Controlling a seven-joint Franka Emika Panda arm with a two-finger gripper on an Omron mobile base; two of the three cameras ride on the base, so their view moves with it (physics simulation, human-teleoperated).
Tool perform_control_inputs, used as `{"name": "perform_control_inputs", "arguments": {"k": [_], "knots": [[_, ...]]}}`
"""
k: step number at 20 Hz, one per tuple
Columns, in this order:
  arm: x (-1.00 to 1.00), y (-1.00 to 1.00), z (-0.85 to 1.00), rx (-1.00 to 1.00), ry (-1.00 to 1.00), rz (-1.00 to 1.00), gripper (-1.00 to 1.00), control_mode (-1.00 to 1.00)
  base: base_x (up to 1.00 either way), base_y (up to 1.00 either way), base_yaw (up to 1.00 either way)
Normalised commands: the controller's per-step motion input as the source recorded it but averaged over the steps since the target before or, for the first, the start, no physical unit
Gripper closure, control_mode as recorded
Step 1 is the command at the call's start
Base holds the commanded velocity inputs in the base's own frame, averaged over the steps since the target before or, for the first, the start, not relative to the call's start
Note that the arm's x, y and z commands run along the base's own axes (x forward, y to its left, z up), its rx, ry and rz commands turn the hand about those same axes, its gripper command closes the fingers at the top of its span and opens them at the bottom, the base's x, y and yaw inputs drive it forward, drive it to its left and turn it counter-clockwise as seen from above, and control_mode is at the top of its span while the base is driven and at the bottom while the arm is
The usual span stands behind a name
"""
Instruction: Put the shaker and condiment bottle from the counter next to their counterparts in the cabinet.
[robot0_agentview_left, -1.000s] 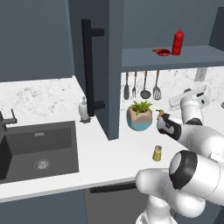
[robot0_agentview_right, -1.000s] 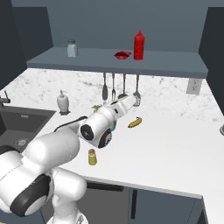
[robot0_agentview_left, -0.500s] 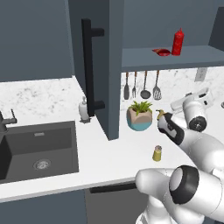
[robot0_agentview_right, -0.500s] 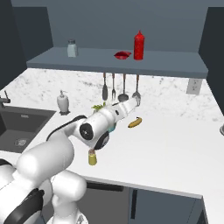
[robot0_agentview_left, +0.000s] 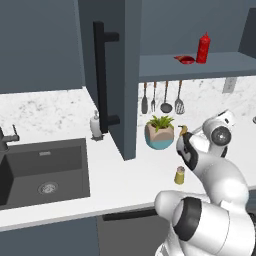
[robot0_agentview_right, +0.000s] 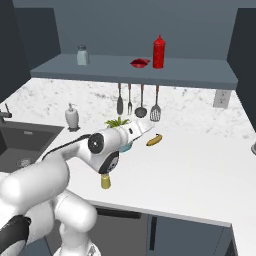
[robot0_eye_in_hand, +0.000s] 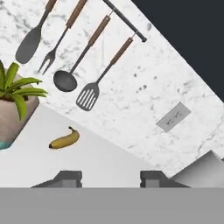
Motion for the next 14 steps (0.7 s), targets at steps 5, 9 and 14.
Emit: {"name": "perform_control_inputs", "arguments": {"k": [5, 9, 14], "knots": [[0.00, -0.41, 0.15, 0.44, 0.93, 0.14, -1.00, -1.00, 0.00, 0.00, 0.00], [-0.02, -0.04, -0.16, 0.29, 0.72, 0.08, -1.00, -1.00, 0.00, 0.00, 0.00], [-0.38, 0.40, -0.50, 0.12, 0.34, 0.00, -1.00, -1.00, 0.00, 0.00, 0.00]]}}
